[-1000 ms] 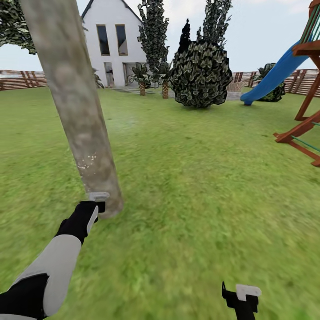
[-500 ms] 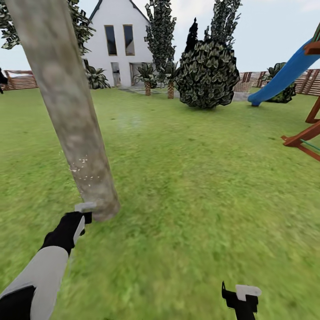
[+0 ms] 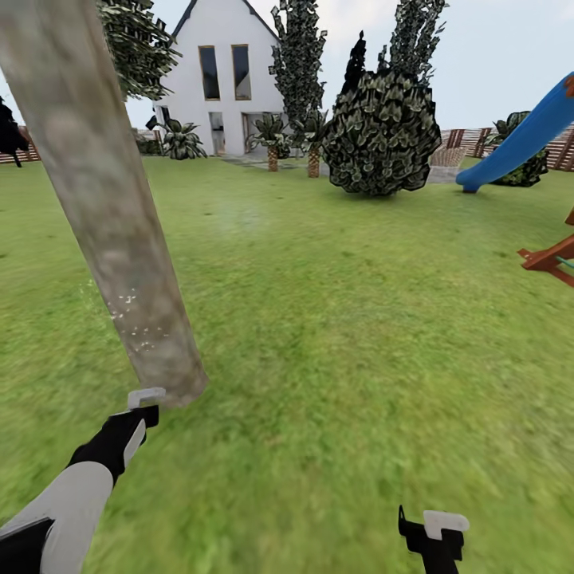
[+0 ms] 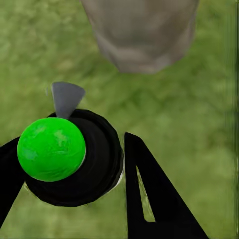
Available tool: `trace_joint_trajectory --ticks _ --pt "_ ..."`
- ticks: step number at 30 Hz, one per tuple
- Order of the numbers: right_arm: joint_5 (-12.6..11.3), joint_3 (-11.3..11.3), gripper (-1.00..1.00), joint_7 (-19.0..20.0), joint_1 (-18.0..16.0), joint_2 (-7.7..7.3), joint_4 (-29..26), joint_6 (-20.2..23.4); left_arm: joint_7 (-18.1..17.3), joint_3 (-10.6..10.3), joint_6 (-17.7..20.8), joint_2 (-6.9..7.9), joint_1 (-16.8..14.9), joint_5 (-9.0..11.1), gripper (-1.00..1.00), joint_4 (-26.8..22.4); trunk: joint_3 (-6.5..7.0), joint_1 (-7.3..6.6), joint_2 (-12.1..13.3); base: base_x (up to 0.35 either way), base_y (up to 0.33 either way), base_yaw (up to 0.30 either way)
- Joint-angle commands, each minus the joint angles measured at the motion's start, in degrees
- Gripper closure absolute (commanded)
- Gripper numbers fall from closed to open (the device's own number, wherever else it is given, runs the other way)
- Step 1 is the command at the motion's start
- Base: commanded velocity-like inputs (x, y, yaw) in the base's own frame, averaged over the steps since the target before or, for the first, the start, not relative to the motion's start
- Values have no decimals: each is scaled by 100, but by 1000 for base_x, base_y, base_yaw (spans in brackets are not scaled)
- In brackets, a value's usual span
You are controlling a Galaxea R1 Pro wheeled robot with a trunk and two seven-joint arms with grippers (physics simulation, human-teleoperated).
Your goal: In the garden, pick up the pesticide atomizer on the floor and spray pesticide onto both trees until each tree trunk is fully covered.
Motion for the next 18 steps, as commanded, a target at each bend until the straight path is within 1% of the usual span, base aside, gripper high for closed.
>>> trace_joint_trajectory --ticks 1,4,9,10,12,18 --pt "41 -17 -100 -23 -5 1 5 -10 -12 33 27 -1 -3 -58 100 -5 -5 2 -2 283 -146 5" --pt "39 -17 -100 -23 -4 1 5 -10 -6 33 26 -6 -3 -57 100 1 -5 2 -2 247 -113 114" --pt "39 -22 -100 -23 -4 1 5 -10 0 32 33 -15 -3 -57 100 17 -5 2 -2 25 -9 265" --pt "39 -22 -100 -23 -4 1 5 -10 -3 23 34 -16 8 -76 100 93 -5 2 -2 1 -1 276" --pt "39 -19 -100 -23 -7 1 5 -14 -61 7 34 -25 22 -91 100 194 -5 2 -2 0 -188 86" --pt "42 -21 -100 -23 -2 1 6 -10 -69 5 36 -26 23 -84 100 204 -5 2 -2 0 -266 7"
